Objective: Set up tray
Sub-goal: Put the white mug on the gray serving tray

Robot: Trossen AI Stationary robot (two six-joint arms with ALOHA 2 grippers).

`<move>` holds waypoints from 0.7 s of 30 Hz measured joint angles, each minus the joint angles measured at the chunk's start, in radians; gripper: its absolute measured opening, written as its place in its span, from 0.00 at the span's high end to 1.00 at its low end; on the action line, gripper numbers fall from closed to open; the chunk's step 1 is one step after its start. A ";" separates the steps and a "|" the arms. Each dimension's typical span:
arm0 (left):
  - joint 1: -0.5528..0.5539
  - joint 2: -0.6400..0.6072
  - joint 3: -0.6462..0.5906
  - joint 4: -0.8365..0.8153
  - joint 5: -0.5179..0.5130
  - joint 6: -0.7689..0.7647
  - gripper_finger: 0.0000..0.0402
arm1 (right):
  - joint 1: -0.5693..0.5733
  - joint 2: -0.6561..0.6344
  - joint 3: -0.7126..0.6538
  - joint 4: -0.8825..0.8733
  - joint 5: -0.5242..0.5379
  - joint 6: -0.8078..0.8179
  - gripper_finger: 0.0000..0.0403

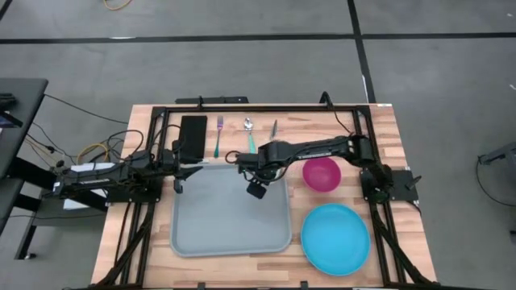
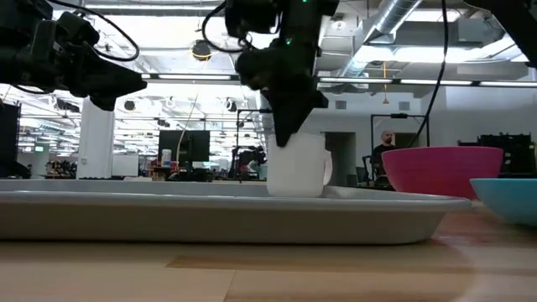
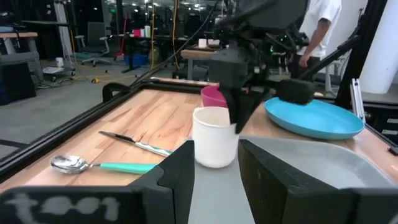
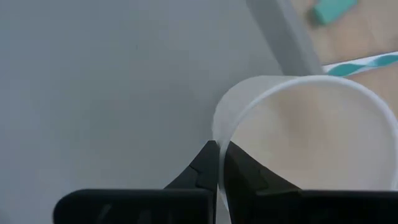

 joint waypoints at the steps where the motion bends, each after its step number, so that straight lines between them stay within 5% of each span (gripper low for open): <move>1: 0.000 0.002 0.000 -0.001 0.000 0.000 0.72 | 0.001 0.004 0.001 -0.003 0.002 -0.001 0.99; 21: 0.000 0.001 0.000 -0.002 -0.002 0.000 0.72 | 0.008 0.004 -0.002 0.007 0.014 -0.004 0.88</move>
